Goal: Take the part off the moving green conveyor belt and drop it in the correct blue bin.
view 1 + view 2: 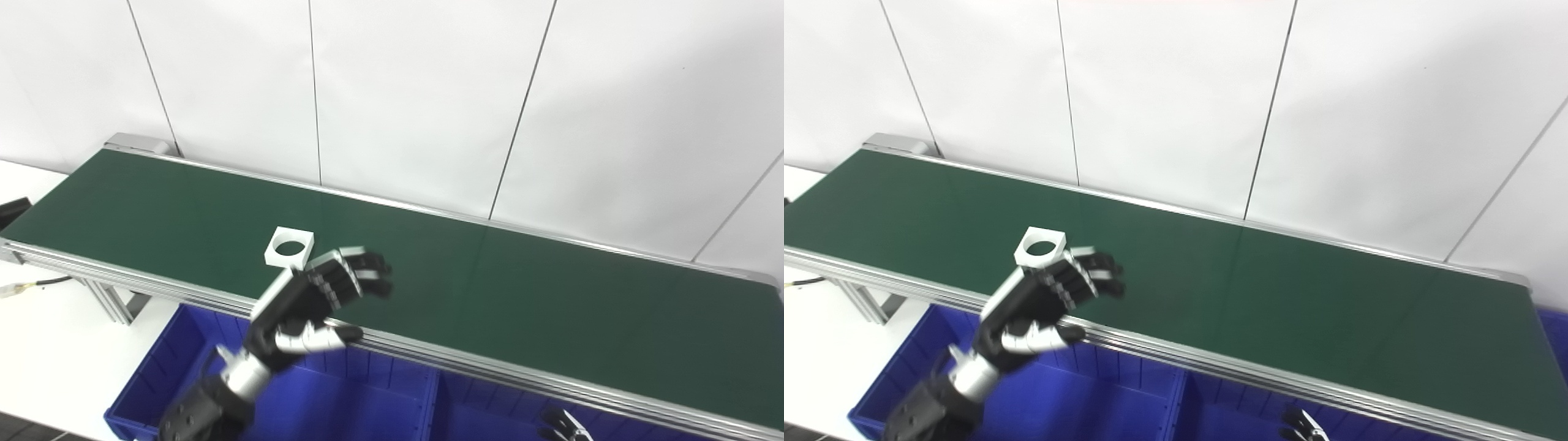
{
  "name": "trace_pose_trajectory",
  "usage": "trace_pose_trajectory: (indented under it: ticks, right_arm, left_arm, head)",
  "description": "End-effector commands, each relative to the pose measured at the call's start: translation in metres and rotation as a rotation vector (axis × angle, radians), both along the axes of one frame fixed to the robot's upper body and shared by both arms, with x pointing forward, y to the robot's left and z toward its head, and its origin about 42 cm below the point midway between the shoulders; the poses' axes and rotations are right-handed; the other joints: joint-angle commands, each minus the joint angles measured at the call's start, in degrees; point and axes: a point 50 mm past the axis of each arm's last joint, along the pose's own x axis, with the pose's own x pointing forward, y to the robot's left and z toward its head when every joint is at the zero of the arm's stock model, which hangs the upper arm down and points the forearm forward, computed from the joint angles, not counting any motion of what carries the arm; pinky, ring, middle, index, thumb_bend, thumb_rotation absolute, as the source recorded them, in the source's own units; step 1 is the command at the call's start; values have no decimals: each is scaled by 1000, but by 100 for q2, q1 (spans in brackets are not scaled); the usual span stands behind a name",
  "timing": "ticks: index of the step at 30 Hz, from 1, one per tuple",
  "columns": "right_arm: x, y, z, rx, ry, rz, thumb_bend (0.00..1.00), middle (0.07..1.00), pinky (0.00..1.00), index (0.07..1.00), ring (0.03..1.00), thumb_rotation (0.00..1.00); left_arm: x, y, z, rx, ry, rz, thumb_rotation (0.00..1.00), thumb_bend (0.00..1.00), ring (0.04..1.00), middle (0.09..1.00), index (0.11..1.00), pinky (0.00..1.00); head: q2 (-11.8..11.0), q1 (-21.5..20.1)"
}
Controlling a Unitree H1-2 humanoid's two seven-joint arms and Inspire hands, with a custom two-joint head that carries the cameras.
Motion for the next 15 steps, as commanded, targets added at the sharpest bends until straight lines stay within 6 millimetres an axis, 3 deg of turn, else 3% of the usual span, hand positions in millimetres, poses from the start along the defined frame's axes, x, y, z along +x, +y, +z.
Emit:
trace_pose_trajectory:
  ticks: [1, 8, 15]
  right_arm:
    - [11, 1, 12, 11, -90, -1, 658, 826, 710, 843, 779, 0]
    - [17, 3, 11, 10, -93, 0, 666, 829, 712, 843, 782, 0]
    - [21, 5, 10, -6, -95, 0, 666, 833, 703, 844, 776, 0]
  left_arm:
    - [17, 16, 19, 103, -93, 29, 177, 743, 708, 757, 742, 682]
    - [69, 54, 45, 354, -180, 81, 205, 792, 772, 814, 790, 745]
    - [109, 72, 65, 572, -197, 146, 191, 824, 835, 856, 845, 837]
  head:
    - [-17, 1]
    - [-68, -6]
    - [-149, -48]
